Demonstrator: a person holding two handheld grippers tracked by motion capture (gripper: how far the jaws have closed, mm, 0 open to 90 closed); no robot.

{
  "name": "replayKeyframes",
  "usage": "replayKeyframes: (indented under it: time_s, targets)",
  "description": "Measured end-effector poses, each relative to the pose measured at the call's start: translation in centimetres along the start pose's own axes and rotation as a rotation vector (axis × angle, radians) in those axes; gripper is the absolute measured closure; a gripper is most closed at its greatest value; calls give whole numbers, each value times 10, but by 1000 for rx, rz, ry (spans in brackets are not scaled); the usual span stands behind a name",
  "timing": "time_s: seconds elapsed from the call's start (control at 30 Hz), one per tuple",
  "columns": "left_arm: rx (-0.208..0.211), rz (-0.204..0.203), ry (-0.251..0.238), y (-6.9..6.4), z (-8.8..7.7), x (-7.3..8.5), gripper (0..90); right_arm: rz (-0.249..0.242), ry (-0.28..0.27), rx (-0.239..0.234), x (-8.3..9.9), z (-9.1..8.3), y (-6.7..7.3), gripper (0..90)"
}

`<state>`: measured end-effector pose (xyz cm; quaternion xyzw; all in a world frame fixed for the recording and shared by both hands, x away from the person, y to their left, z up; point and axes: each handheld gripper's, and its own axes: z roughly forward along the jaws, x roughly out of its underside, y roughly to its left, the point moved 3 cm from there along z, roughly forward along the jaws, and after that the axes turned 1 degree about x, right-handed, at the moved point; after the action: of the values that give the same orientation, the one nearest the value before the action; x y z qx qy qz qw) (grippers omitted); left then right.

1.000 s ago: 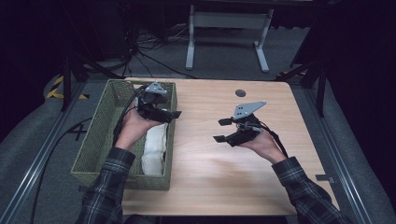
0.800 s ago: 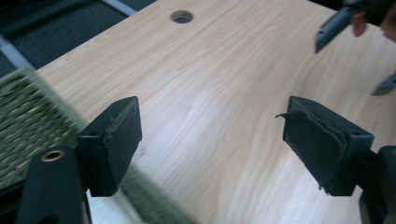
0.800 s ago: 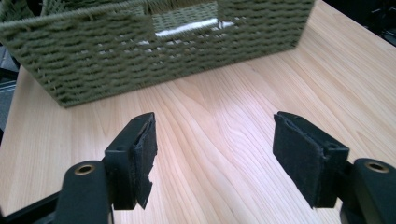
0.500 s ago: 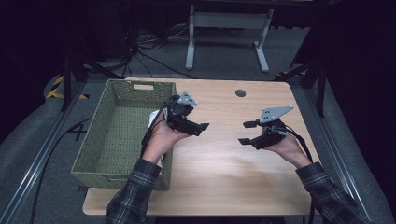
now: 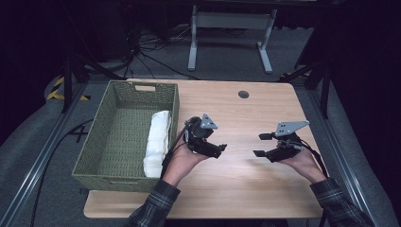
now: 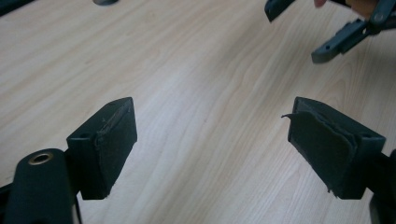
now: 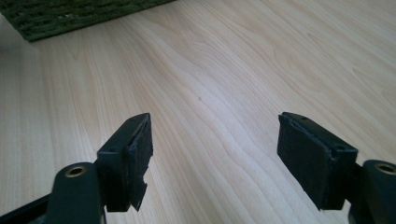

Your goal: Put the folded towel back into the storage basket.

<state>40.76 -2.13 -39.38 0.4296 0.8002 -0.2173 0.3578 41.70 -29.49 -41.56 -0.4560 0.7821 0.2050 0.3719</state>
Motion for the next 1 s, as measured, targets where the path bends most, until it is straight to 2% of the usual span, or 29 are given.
replayKeyframes:
  time_s: [0.03,0.1,0.17,0.23,0.3,0.4,0.47,0.5,0.63,0.67,0.7,0.8,0.83,0.87,0.9,1.0]
  targets:
    - [6,-4,11,-4,7,5,160,24,-1,16,12,0,-1,271]
    - [8,8,17,-8,14,9,160,43,-6,28,23,-1,-2,271]
    - [24,7,28,-11,19,14,160,61,5,34,32,-1,-2,271]
    - [15,22,39,-14,26,19,159,73,20,48,41,0,-2,259]
    - [24,22,38,-16,32,25,159,89,35,61,49,0,-1,253]
    - [30,27,42,-19,39,31,159,90,57,76,55,1,-1,243]
    - [30,37,59,-22,46,38,156,90,85,84,64,2,0,238]
    - [47,31,81,-23,51,44,155,92,101,101,70,2,-2,234]
    - [51,31,96,-24,57,51,149,95,107,145,78,0,-2,227]
    - [53,31,107,-24,58,53,149,95,107,145,78,0,-2,227]
    - [54,37,123,-24,62,58,141,84,119,167,82,0,-2,216]
    - [54,38,142,-25,67,61,116,98,128,180,86,0,-2,195]
    - [47,49,171,-26,69,63,112,97,123,179,87,0,-3,195]
    - [41,51,178,-26,71,64,103,101,118,176,87,0,-3,194]
    - [45,63,182,-26,73,65,94,108,110,171,89,0,-3,191]
    - [32,62,175,-27,74,66,63,116,85,168,92,0,-5,169]
